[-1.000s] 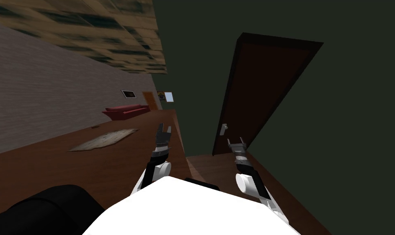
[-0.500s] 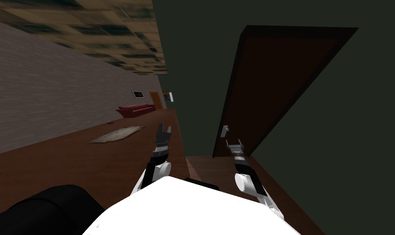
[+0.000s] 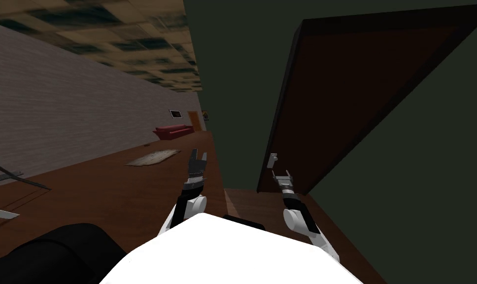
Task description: Pull the door open
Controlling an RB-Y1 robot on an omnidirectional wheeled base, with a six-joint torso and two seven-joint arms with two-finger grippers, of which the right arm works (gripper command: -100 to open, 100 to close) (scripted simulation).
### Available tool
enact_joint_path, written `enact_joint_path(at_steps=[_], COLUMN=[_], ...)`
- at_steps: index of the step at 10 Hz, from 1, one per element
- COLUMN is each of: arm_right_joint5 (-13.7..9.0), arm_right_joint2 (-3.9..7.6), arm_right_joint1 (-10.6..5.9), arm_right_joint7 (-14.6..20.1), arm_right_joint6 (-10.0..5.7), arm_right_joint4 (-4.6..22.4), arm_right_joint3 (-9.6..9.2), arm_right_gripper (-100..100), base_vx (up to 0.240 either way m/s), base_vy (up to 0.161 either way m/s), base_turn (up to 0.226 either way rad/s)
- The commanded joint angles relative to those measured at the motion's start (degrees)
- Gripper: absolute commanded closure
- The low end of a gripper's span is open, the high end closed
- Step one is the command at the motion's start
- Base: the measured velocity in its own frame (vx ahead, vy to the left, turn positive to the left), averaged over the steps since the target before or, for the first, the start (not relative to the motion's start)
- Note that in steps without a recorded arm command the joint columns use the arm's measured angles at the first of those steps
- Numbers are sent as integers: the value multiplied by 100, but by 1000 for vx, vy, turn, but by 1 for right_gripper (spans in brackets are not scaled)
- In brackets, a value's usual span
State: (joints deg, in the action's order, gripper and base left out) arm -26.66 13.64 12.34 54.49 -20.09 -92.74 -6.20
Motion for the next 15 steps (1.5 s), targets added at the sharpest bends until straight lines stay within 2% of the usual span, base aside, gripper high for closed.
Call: enact_joint_path(at_steps=[1,7,15], arm_right_joint5=[-100,-447,-824], arm_right_joint2=[25,178,340], arm_right_joint1=[-59,-270,-500], arm_right_joint7=[227,975,1787], arm_right_joint6=[17,41,66], arm_right_joint4=[140,648,1199], arm_right_joint3=[-40,-161,-293], arm_right_gripper=[-100,-100,-100], base_vx=[11,39,27], base_vy=[-134,-124,-108], base_turn=[116,113,95])
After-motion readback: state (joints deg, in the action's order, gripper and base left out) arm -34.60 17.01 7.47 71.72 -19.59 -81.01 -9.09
